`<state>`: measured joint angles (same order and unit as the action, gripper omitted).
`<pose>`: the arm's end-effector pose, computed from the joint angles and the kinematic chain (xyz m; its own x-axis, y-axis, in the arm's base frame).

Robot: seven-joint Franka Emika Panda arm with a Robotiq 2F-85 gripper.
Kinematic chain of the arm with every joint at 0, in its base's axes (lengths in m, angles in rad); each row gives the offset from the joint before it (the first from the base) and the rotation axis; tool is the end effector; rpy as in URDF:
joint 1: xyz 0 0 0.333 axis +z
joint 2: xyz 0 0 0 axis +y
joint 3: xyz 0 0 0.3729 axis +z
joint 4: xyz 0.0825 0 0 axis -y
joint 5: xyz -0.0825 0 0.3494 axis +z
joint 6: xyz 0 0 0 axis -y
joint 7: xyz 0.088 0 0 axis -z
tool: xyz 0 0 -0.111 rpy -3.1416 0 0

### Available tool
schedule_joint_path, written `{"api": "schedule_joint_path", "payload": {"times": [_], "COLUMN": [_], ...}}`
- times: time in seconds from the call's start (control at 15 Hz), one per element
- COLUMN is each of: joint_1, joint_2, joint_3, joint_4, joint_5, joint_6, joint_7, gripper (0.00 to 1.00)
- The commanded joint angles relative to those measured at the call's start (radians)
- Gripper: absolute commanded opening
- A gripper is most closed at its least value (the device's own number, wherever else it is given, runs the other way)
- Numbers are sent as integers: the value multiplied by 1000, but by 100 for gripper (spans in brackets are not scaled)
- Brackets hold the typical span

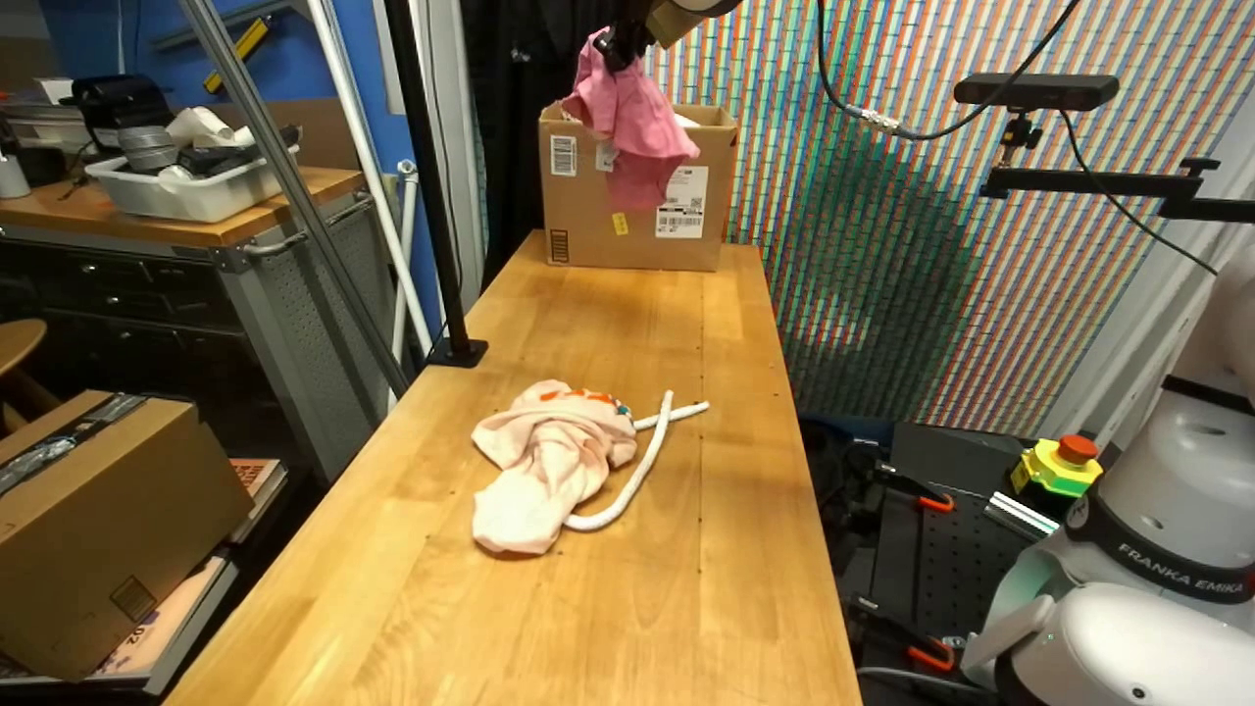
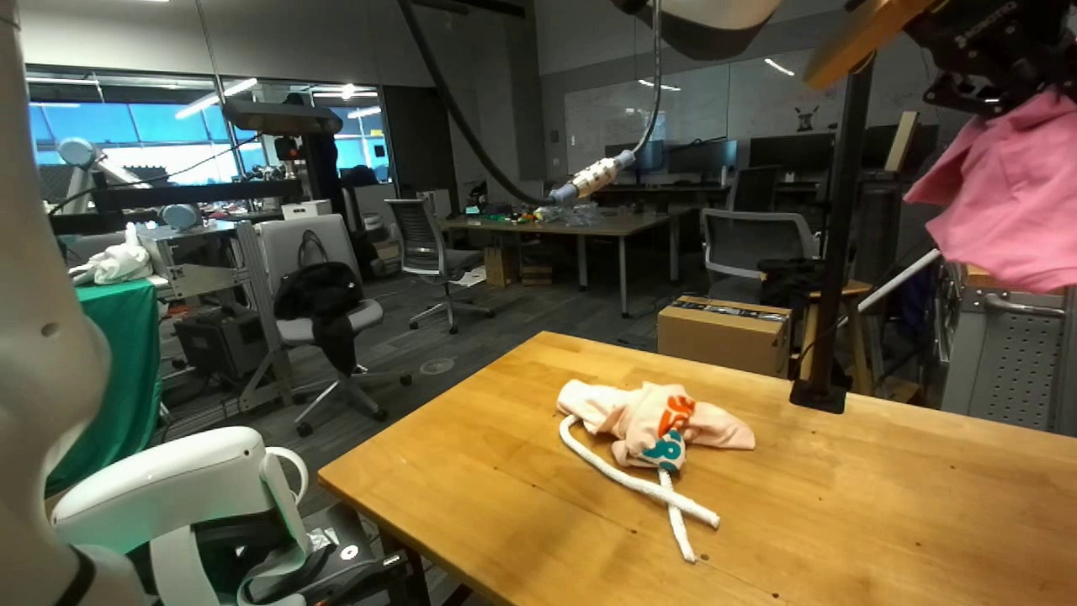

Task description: Move the pink shirt to the left then move the peach colored shirts to the right then move the turnip plushie to the left

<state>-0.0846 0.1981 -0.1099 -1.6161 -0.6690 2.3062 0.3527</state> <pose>0.6307 -0.1311 0.6278 0.8548 -0.0333 0.5178 -0.3162 -0.8247 0.4689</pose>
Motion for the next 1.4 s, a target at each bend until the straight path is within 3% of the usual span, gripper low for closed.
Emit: {"api": "schedule_joint_path", "payload": {"times": [0.0,0.47,0.53,0.6,1.13,1.33], "joint_1": [-15,-31,-33,-35,-35,-26], "joint_2": [50,107,115,122,146,124], "joint_3": [-22,-49,-53,-56,-76,-69], "joint_4": [91,172,182,192,222,192], "joint_5": [60,129,139,150,176,182], "joint_6": [12,2,-2,-7,-19,-22], "joint_7": [-103,-193,-202,-212,-259,-285], "gripper": [3,3,36,36,95,100]}}
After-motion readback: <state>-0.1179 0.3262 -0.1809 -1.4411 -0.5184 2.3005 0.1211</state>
